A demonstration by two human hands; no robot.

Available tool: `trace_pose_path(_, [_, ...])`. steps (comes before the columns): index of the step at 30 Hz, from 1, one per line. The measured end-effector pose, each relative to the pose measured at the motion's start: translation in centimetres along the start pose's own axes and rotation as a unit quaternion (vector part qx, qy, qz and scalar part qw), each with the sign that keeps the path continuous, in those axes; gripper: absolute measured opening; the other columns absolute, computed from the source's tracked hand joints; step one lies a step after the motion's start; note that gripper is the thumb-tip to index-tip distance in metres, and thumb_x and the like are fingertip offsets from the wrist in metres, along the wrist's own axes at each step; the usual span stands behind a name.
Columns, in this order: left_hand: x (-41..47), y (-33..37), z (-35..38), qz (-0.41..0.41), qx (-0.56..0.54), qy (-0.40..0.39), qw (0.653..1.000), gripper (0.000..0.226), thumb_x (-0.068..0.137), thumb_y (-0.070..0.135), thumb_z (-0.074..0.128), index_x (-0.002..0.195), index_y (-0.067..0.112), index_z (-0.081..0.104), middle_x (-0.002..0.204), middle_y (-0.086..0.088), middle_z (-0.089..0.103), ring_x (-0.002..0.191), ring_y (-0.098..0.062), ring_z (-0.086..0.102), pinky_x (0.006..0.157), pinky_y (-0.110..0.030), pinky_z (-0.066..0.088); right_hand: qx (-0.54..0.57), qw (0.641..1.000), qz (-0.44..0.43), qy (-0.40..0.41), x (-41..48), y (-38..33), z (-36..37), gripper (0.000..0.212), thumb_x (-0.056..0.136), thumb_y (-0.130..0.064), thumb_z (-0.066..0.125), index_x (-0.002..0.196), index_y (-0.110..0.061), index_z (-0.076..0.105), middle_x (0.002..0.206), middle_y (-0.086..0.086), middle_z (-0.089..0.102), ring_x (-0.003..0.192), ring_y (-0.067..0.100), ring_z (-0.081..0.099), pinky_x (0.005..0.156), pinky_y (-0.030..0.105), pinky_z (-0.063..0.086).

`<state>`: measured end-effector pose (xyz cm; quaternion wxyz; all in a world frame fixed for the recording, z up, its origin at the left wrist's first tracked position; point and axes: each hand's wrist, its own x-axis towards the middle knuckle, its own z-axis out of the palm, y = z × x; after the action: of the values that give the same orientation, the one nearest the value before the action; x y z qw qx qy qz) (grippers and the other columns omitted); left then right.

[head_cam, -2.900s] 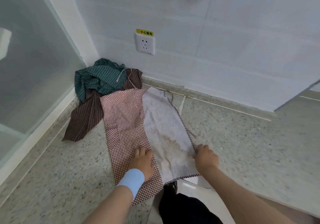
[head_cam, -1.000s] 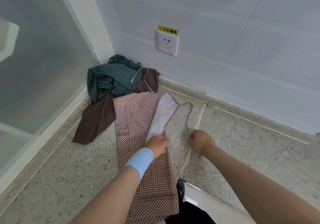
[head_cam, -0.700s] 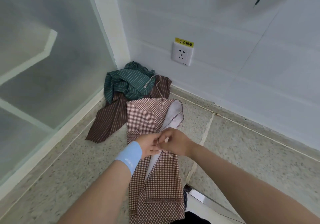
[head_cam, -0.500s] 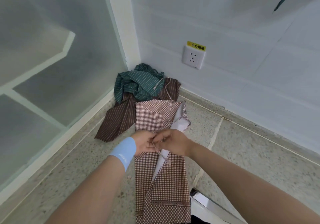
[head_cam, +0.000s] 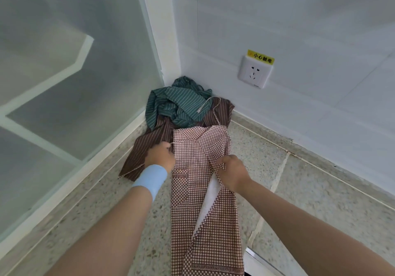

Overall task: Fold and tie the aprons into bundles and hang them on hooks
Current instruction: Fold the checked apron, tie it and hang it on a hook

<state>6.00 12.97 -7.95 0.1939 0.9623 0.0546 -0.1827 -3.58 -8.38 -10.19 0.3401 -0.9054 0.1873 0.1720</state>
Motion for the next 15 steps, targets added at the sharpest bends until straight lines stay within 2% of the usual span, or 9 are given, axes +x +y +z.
trace_pose_path(3, [-1.0,3.0,3.2,0.052,-0.022,-0.101,0.993,0.027,0.099,0.026,0.039,0.103,0.016,0.064,0.103,-0.003,0.065,0.091,-0.023,0.061,0.08,-0.034,0.049,0.012,0.999,0.041,0.005,1.1,0.1,0.1,0.053,0.09,-0.012,0.05,0.142,-0.023,0.05,0.152,0.005,0.04,0.139,0.028,0.038,0.114,0.04,0.037])
trace_pose_path(5, [-1.2,4.6,5.0,0.051,-0.008,-0.16,0.986,0.037,0.101,0.029,0.037,0.087,0.008,0.063,0.085,-0.012,0.061,0.081,-0.026,0.06,0.076,-0.037,0.047,0.038,0.998,0.025,-0.04,1.8,0.1,0.7,0.054,0.092,-0.009,0.044,0.143,-0.023,0.051,0.152,0.003,0.045,0.139,0.025,0.043,0.114,0.034,0.035])
trace_pose_path(8, [-0.4,6.2,7.2,0.015,-0.056,-0.191,0.98,0.045,0.101,0.036,0.037,0.1,0.002,0.067,0.1,-0.016,0.067,0.093,-0.032,0.063,0.073,-0.036,0.044,0.045,0.996,-0.006,-0.072,2.7,0.2,1.2,0.05,0.091,-0.005,0.037,0.119,-0.033,0.067,0.137,-0.004,0.06,0.121,0.017,0.057,0.099,0.021,0.043])
trace_pose_path(10, [0.4,6.9,7.7,-0.021,-0.122,-0.183,0.975,0.044,0.1,0.036,0.04,0.095,0.002,0.067,0.096,-0.014,0.067,0.088,-0.031,0.062,0.068,-0.033,0.04,0.062,0.995,-0.013,-0.075,3.2,0.3,1.0,0.051,0.09,-0.002,0.035,0.097,-0.039,0.069,0.116,-0.007,0.068,0.1,0.012,0.063,0.08,0.017,0.047])
trace_pose_path(11, [0.9,7.2,8.0,-0.043,-0.161,-0.173,0.971,0.042,0.099,0.035,0.044,0.086,0.003,0.066,0.089,-0.012,0.066,0.084,-0.03,0.061,0.069,-0.033,0.041,0.067,0.995,-0.013,-0.074,3.5,0.5,0.8,0.051,0.09,0.0,0.034,0.09,-0.039,0.068,0.109,-0.008,0.068,0.093,0.011,0.062,0.073,0.016,0.047])
trace_pose_path(13, [1.9,7.7,8.5,-0.098,-0.245,-0.161,0.951,0.039,0.095,0.037,0.053,0.077,0.004,0.066,0.082,-0.008,0.067,0.081,-0.027,0.063,0.078,-0.036,0.052,0.061,0.995,-0.019,-0.071,4.1,0.9,0.3,0.05,0.088,0.001,0.034,0.084,-0.037,0.068,0.104,-0.009,0.066,0.09,0.009,0.061,0.07,0.017,0.048])
trace_pose_path(15, [2.8,8.1,8.8,-0.142,-0.287,-0.164,0.933,0.038,0.091,0.039,0.06,0.088,0.003,0.072,0.092,-0.007,0.072,0.088,-0.026,0.067,0.088,-0.038,0.054,0.045,0.996,-0.031,-0.066,4.5,1.1,0.0,0.048,0.088,0.0,0.036,0.081,-0.037,0.066,0.105,-0.008,0.066,0.092,0.011,0.061,0.076,0.023,0.052])
